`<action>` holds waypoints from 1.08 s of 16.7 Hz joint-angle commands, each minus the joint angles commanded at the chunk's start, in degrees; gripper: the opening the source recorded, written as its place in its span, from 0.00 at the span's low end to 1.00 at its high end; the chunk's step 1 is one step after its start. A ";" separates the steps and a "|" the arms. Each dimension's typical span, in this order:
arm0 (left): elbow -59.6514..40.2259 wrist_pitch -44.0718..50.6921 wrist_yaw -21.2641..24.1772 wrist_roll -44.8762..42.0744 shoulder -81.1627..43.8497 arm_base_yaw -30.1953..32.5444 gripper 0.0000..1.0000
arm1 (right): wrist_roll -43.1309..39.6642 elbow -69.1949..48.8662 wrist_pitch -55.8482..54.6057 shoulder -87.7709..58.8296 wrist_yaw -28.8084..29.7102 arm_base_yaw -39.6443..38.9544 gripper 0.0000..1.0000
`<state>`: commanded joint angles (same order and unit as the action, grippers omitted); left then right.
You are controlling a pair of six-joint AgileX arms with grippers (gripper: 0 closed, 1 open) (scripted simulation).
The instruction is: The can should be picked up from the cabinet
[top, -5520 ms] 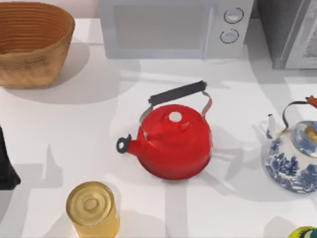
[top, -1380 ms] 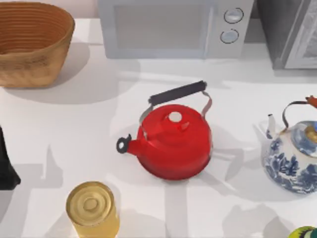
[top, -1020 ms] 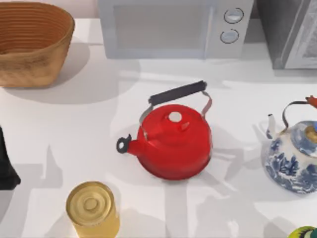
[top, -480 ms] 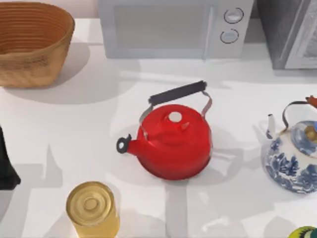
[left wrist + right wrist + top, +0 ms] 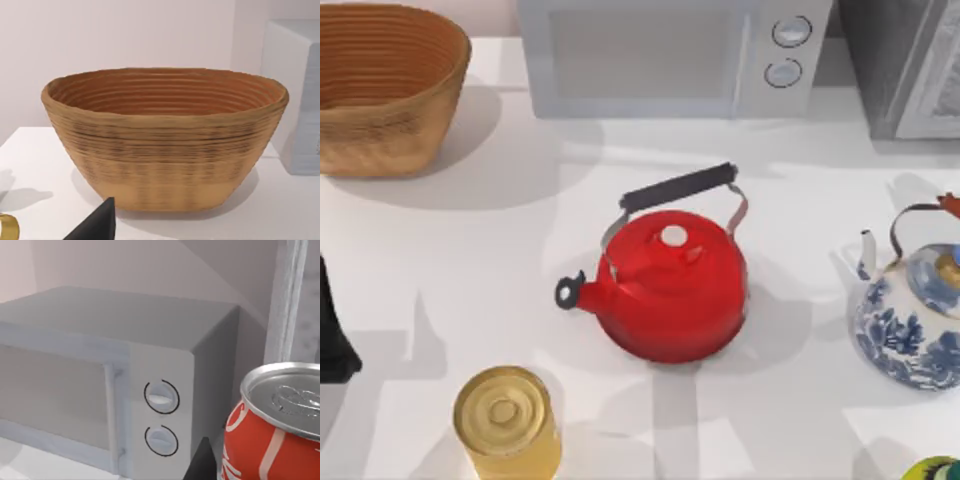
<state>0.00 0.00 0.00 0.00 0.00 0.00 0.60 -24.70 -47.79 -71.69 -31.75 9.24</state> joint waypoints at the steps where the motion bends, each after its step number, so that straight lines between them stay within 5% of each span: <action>1: 0.00 0.00 0.00 0.00 0.00 0.00 1.00 | -0.01 -1.04 -1.95 -2.75 -1.22 0.40 0.00; 18: 0.00 0.00 0.00 0.00 0.00 0.00 1.00 | 0.71 -17.51 -33.98 -51.54 -23.05 6.49 0.00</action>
<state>0.00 0.00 0.00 0.00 0.00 0.00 1.31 -42.21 -81.77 -123.23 -54.80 15.73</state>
